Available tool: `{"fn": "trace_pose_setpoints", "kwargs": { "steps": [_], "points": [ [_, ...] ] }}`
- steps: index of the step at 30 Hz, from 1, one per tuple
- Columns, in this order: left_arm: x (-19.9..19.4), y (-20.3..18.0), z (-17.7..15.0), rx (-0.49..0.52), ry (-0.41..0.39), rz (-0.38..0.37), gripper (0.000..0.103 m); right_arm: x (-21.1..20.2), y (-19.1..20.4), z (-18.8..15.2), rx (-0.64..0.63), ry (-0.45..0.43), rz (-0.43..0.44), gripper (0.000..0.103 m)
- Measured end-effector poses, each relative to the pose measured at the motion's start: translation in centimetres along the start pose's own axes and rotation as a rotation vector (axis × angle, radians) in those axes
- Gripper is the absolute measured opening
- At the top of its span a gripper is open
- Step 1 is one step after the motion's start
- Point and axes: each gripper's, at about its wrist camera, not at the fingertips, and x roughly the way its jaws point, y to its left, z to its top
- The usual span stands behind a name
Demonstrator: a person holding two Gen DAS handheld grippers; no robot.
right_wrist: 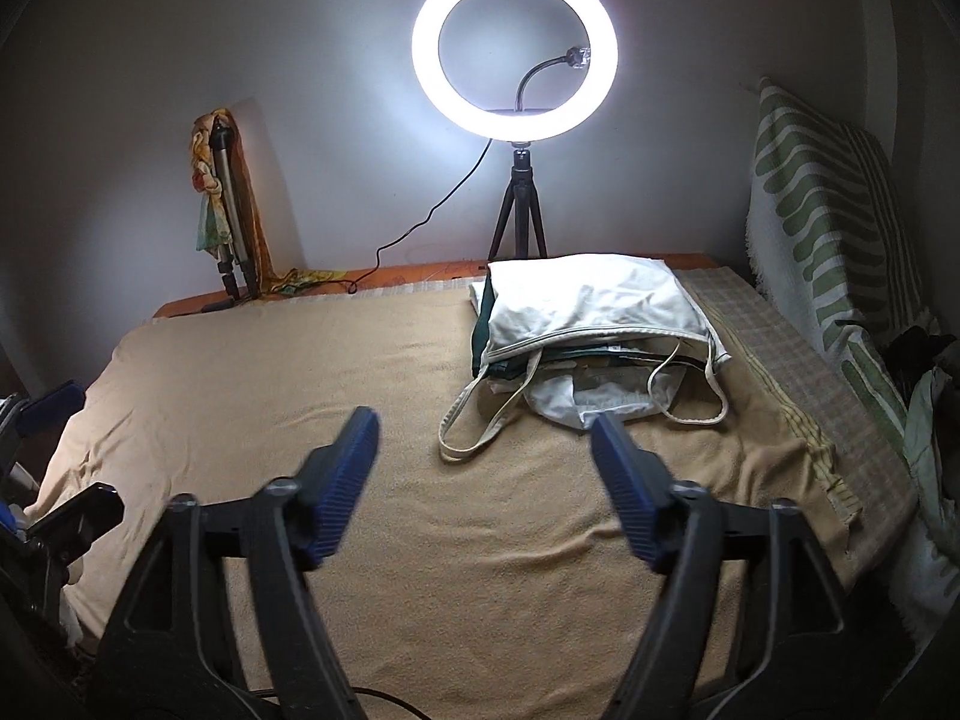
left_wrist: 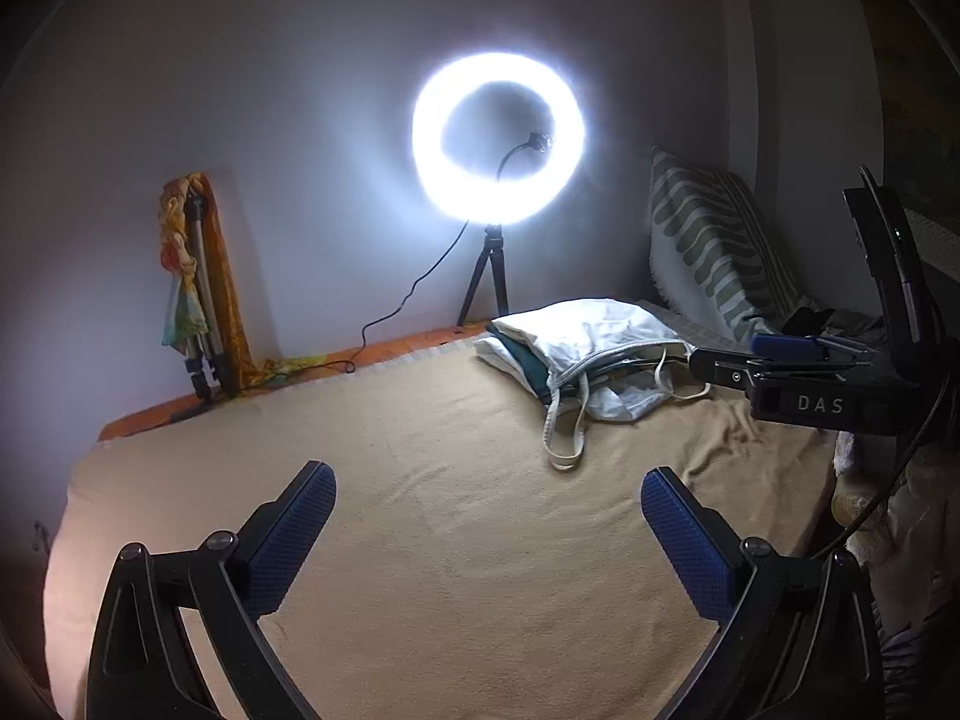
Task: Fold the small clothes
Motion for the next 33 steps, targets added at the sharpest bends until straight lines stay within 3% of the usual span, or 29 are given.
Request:
{"fn": "trace_pose_setpoints", "kwargs": {
  "steps": [4, 6, 13, 33],
  "points": [
    [0.3, -0.1, -0.3, 0.006, 0.03, 0.017, 0.103, 0.1, 0.1, 0.0, -0.009, -0.006, -0.01, 0.094],
    [0.5, -0.1, -0.4, 0.014, 0.034, 0.04, 0.103, -0.1, 0.4, -0.1, -0.024, -0.02, -0.025, 0.103],
    [0.2, -0.6, -0.6, 0.035, 0.033, 0.067, 0.103, -0.4, 1.2, -0.2, -0.064, -0.036, -0.04, 0.103],
    [0.0, -0.4, -0.6, 0.035, 0.045, 0.098, 0.103, -0.1, 0.5, -0.4, -0.019, -0.008, -0.029, 0.103]
  ]
}}
